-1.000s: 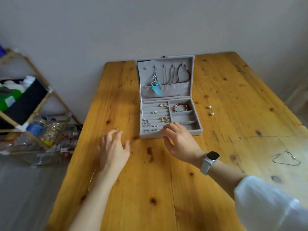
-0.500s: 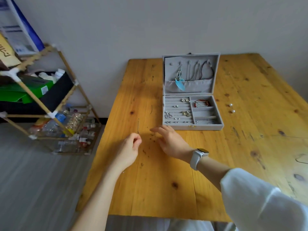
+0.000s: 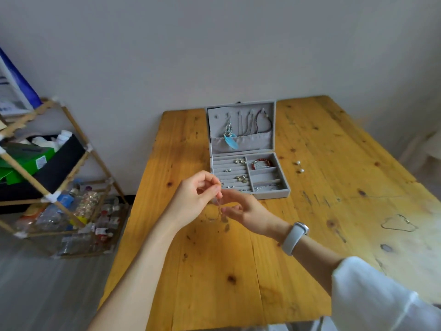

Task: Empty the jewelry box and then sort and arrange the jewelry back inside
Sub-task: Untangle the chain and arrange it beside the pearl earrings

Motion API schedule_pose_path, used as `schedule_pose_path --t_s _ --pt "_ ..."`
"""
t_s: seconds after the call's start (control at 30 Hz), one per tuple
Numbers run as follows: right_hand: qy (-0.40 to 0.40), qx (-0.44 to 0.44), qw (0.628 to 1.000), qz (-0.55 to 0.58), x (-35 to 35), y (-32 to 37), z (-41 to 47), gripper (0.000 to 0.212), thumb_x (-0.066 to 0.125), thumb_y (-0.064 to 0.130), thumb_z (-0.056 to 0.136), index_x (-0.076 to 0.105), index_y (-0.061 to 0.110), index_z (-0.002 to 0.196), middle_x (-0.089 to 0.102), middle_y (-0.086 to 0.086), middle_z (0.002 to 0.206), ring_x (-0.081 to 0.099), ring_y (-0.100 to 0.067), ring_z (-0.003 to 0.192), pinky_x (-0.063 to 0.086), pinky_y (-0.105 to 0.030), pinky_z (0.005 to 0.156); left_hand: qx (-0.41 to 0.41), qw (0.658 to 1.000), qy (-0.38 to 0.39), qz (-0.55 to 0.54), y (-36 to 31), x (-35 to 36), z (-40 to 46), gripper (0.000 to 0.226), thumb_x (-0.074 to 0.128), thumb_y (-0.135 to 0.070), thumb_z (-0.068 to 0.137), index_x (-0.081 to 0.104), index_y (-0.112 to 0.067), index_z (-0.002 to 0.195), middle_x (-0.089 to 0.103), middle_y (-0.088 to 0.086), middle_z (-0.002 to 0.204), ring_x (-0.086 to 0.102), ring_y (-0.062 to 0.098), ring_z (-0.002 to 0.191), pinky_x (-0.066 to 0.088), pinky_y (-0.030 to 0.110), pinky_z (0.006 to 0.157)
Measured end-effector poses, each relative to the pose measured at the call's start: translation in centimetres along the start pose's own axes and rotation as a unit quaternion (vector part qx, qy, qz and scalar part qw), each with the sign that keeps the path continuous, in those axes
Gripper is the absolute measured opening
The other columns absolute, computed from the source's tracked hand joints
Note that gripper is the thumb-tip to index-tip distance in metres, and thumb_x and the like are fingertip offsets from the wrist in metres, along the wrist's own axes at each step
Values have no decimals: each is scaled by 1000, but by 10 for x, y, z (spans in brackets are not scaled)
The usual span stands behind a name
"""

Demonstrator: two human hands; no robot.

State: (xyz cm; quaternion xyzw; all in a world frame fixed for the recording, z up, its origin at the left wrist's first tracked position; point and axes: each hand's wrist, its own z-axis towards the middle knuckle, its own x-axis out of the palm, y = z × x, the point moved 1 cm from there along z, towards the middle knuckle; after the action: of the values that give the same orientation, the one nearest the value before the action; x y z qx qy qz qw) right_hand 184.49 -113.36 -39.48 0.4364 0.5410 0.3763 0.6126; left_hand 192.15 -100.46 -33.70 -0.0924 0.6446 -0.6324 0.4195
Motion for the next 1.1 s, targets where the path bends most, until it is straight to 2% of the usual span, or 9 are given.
schedule_pose_path --t_s 0.07,0.2,0.27,0.37,0.47,0.6,0.73,0.93,1.1 --pt "-28 -5 1000 -11 -14 1 -7 28 52 10 92 52 26 115 53 5 96 56 -16 94 43 -14 77 27 999 19 26 -19 7 14 9 59 -8 87 60 -15 82 66 -2 72 62 7 72 49 16 71" --pt "-73 -13 997 7 -40 3 -24 12 52 16 92 59 25 94 52 -2 104 53 -9 91 41 -11 76 74 995 58 38 -56 28 44 14 61 -8 85 60 -20 79 68 -4 73 64 7 75 50 23 77" --pt "-89 -13 995 51 -54 4 -36 15 48 14 94 58 22 86 59 1 103 57 -4 97 42 -13 80 86 995 52 16 -72 42 59 14 61 -8 86 60 -21 80 69 -4 74 65 7 76 50 21 77" --pt "-117 1 979 166 -83 1 -56 20 41 9 96 54 13 82 65 1 81 64 -6 79 48 -18 75 89 996 15 -25 -87 67 81 13 60 -6 86 60 -18 80 69 -2 73 64 1 71 48 12 72" --pt "-198 30 956 214 -124 -7 -74 22 39 5 96 58 9 87 53 -1 63 55 -13 60 50 -21 64 84 996 1 -17 -91 97 105 15 60 -6 85 60 -20 80 68 -4 73 63 2 71 49 15 75" --pt "-277 72 951 121 -190 -26 -91 24 40 11 97 64 13 94 52 0 65 45 -10 53 42 -22 56 54 998 36 18 -84 146 142 17 61 -7 85 63 -23 80 67 -5 73 64 12 78 49 26 79" --pt "-285 139 948 -6 -260 -57 -87 23 45 19 96 67 13 101 62 5 73 44 -3 49 38 -17 49 35 992 70 95 -68 198 190 11 63 -10 84 70 -17 87 65 -3 79 62 14 82 45 21 77" --pt "-278 189 926 -172 -350 -117 -33 24 49 24 94 66 15 107 62 6 89 52 -3 73 38 -11 59 3 983 82 162 -28 266 281 11 60 -12 86 70 -15 89 67 1 85 61 16 89 39 17 73" --pt "-341 177 900 -207 -412 -177 25 22 51 22 92 68 20 106 61 4 102 53 -8 89 39 -21 79 21 985 49 166 10 311 364 13 56 -14 90 68 -13 95 67 1 100 54 12 89 34 15 72"
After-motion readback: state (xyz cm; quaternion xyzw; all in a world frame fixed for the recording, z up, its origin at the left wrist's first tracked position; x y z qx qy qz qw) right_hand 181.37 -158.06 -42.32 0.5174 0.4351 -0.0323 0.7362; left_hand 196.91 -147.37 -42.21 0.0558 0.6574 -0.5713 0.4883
